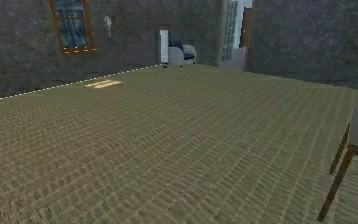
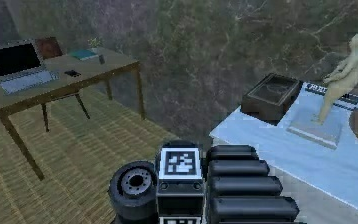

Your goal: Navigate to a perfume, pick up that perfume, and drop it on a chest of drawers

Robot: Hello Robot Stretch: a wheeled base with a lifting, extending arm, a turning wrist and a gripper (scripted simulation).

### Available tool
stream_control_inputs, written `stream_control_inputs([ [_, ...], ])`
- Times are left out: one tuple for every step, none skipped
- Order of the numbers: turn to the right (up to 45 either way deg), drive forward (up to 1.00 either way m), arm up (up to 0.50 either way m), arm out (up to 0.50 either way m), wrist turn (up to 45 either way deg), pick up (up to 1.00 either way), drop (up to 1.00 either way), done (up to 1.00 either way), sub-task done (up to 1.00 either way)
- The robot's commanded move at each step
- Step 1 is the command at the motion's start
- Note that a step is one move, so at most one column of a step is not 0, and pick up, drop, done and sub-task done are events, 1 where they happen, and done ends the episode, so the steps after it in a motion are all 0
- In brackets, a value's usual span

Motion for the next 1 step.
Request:
stream_control_inputs([
  [45.0, 0.0, 0.0, 0.0, 0.0, 0.0, 0.0, 0.0, 0.0],
])
